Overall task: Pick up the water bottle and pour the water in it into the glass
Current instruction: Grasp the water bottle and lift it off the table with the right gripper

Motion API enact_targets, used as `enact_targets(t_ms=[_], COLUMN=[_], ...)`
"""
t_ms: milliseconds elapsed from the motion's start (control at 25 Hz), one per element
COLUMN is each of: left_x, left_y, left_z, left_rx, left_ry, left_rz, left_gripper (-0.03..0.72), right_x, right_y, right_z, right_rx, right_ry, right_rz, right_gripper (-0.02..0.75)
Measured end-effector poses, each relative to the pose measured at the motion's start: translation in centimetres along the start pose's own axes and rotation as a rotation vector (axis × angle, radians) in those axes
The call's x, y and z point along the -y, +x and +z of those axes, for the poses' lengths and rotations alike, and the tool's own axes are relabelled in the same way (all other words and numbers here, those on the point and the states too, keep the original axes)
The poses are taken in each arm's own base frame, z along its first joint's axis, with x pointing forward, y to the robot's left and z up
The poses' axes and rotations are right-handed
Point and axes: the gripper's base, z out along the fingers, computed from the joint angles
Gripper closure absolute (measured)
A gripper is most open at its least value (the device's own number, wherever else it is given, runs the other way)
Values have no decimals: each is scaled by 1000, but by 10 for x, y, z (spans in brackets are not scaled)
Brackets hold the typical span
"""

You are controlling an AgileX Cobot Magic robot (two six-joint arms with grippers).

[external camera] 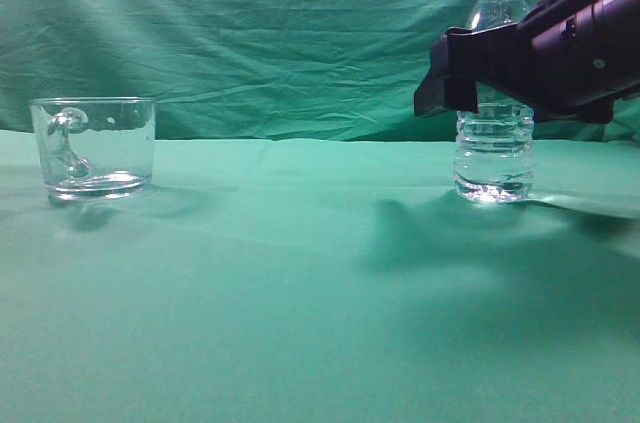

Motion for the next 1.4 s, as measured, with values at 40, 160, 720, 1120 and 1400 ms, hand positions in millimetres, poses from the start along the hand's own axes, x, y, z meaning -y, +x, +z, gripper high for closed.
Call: enact_targets(t_ms=[40,160,720,1120,1400], left_x=[0,0,0,0,0], left_y=[0,0,0,0,0], left_z=[0,0,0,0,0], left_rx=[0,0,0,0,0], left_ry=[0,0,0,0,0], left_rz=[0,0,0,0,0], left_gripper=[688,688,688,688,688], right_x=[0,0,0,0,-3], right_y=[0,-1,-1,-1,-6], right_z=[2,5,5,5,0], right_rx=[4,15,24,18,-32], right_ry=[0,0,0,1,-22], right_rz=[0,1,-25,-44,-72], right_gripper=[110,113,346,348,348])
